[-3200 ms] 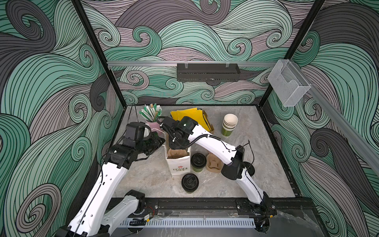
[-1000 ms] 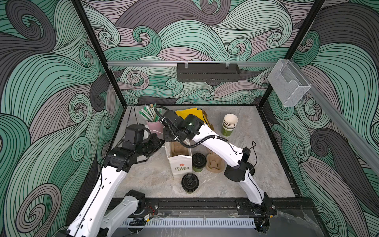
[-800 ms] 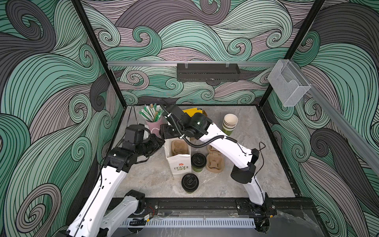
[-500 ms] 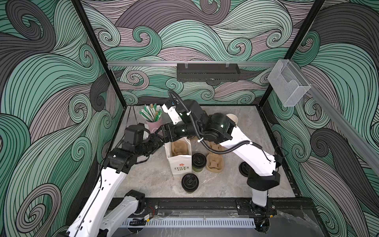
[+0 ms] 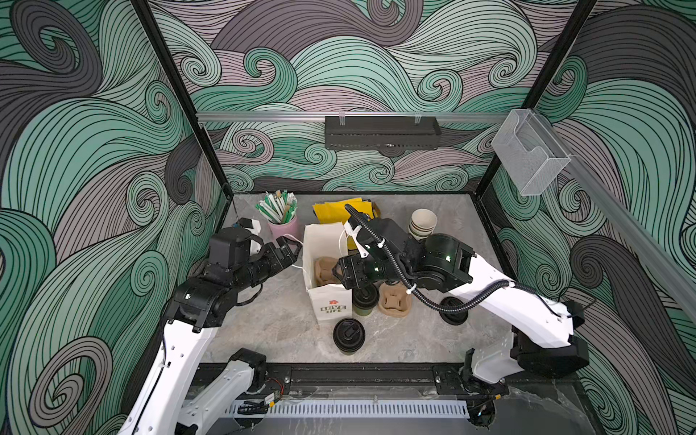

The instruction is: Pack the takeout coffee

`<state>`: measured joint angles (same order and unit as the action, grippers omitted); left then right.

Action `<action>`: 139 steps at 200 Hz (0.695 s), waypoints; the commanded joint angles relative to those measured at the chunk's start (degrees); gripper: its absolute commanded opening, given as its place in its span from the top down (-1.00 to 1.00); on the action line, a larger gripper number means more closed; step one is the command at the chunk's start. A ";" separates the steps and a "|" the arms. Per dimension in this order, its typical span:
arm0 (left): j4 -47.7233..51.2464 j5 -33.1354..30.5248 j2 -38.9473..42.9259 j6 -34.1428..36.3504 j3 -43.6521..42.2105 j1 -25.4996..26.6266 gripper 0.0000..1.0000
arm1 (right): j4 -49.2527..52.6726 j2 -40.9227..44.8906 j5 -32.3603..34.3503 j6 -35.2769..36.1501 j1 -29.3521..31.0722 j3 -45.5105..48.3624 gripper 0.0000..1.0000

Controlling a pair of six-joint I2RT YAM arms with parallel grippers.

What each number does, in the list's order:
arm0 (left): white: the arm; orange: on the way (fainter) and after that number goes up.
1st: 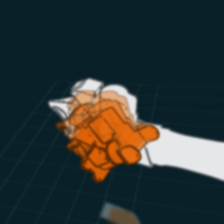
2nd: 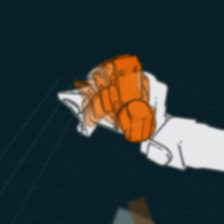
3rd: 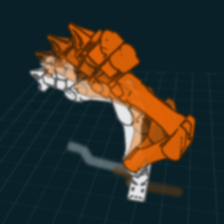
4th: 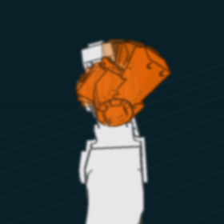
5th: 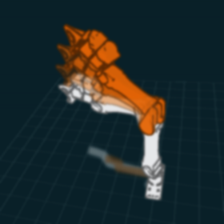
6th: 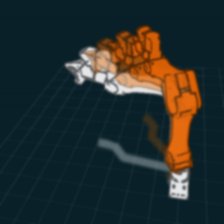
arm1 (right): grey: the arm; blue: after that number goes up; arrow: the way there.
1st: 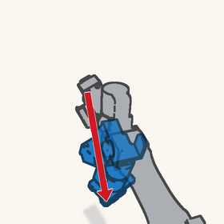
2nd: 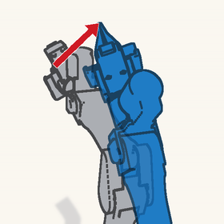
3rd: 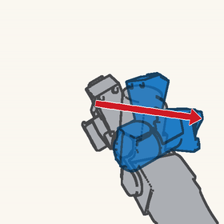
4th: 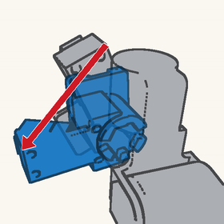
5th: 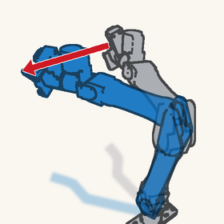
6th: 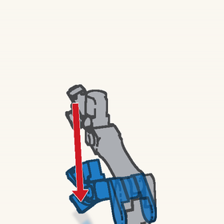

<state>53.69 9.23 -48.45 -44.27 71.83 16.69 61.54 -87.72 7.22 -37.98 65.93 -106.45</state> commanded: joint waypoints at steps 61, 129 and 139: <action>15.57 -5.77 -9.08 10.38 14.74 -0.35 -0.97 | 8.01 -8.02 2.79 -5.17 -0.19 -6.34 -0.69; 11.06 0.60 -11.36 10.68 11.62 -0.67 -0.97 | 15.84 -13.69 9.20 -7.44 -2.19 -10.66 -0.43; 10.79 0.59 -11.50 10.95 11.02 -0.78 -0.97 | 15.68 -14.29 9.12 -7.31 -2.83 -10.58 -0.34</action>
<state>65.58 7.92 -59.46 -35.07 84.03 16.51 72.77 -101.12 12.67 -43.75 64.45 -116.18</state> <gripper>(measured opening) 0.986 0.711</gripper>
